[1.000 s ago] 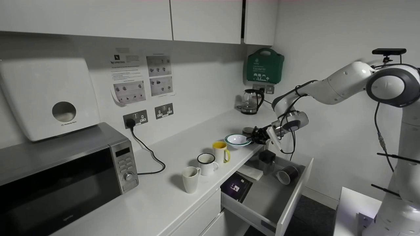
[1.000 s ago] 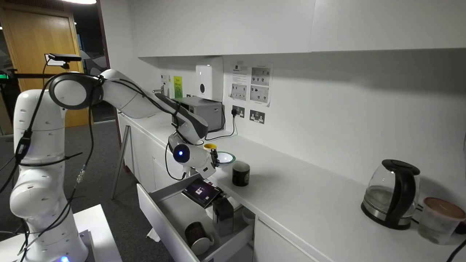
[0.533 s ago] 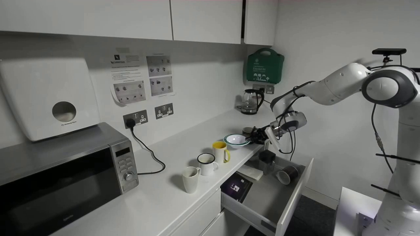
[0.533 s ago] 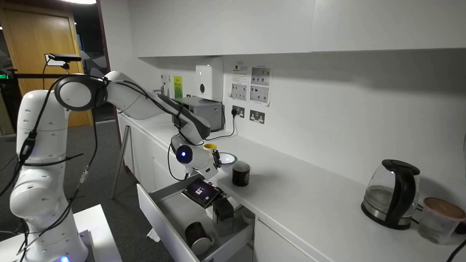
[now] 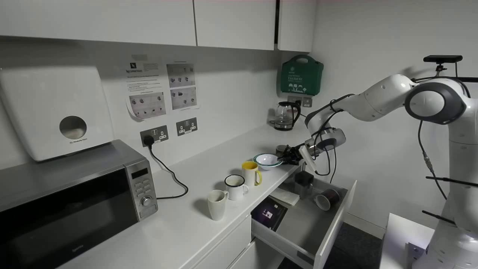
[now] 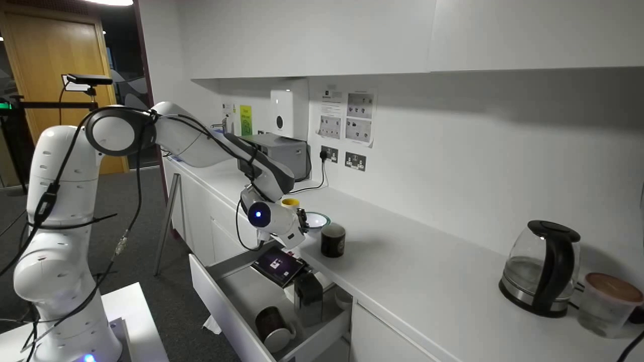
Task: Take the green and white bowl out of the open drawer and place it on the countertop
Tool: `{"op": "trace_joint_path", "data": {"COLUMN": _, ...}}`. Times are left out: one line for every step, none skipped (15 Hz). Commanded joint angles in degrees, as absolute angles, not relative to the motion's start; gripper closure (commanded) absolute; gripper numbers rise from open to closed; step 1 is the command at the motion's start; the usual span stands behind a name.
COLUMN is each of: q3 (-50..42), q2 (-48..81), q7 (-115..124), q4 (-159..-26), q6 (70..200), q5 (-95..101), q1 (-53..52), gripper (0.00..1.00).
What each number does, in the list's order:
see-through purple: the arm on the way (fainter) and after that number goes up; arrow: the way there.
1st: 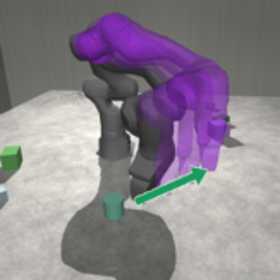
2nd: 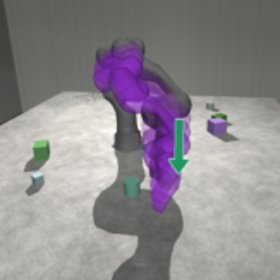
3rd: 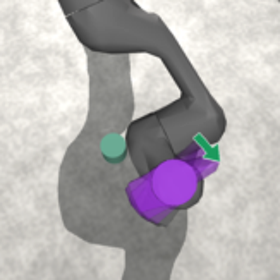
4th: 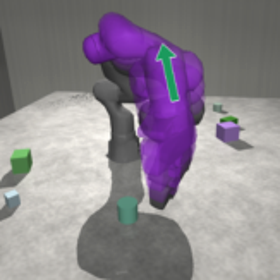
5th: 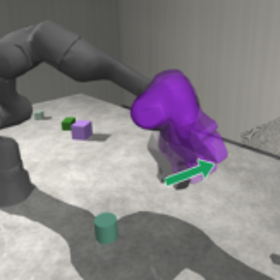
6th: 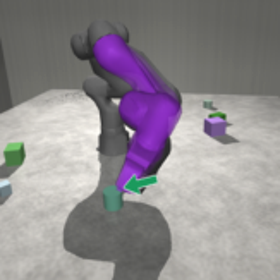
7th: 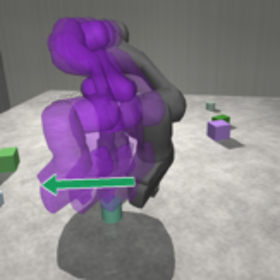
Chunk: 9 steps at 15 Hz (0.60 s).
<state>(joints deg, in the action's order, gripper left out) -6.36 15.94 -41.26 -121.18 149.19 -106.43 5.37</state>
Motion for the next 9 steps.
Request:
{"op": "trace_joint_path", "data": {"q3": -6.4, "q2": 17.7, "q7": -40.5, "q4": -118.4, "q6": 149.2, "q5": -107.4, "q1": 5.5, "gripper": 0.96}}
{"op": "trace_joint_path", "data": {"q3": -6.3, "q2": 18.1, "q7": -40.4, "q4": -118.1, "q6": 149.2, "q5": -107.3, "q1": 5.5, "gripper": 0.96}}
{"op": "trace_joint_path", "data": {"q3": -6.3, "q2": 18.5, "q7": -40.3, "q4": -117.7, "q6": 149.2, "q5": -107.2, "q1": 5.5, "gripper": 0.96}}
{"op": "trace_joint_path", "data": {"q3": -6.3, "q2": 18.9, "q7": -40.2, "q4": -117.3, "q6": 149.2, "q5": -107.1, "q1": 5.5, "gripper": 0.96}}
{"op": "trace_joint_path", "data": {"q3": -6.3, "q2": 19.3, "q7": -40.1, "q4": -117.1, "q6": 149.3, "q5": -107.1, "q1": 5.5, "gripper": 0.96}}
{"op": "trace_joint_path", "data": {"q3": -6.3, "q2": 19.6, "q7": -40.0, "q4": -116.8, "q6": 149.2, "q5": -107.0, "q1": 5.5, "gripper": 0.96}}
{"op": "trace_joint_path", "data": {"q3": -6.3, "q2": 19.9, "q7": -40.0, "q4": -116.4, "q6": 149.2, "q5": -107.0, "q1": 5.5, "gripper": 0.96}}
{"op": "trace_joint_path", "data": {"q3": -6.3, "q2": 20.2, "q7": -39.9, "q4": -116.2, "q6": 149.2, "q5": -106.9, "q1": 5.5, "gripper": 0.96}}
{"op": "trace_joint_path", "data": {"q3": -6.3, "q2": 20.6, "q7": -39.8, "q4": -116.0, "q6": 149.3, "q5": -106.9, "q1": 5.5, "gripper": 0.96}}
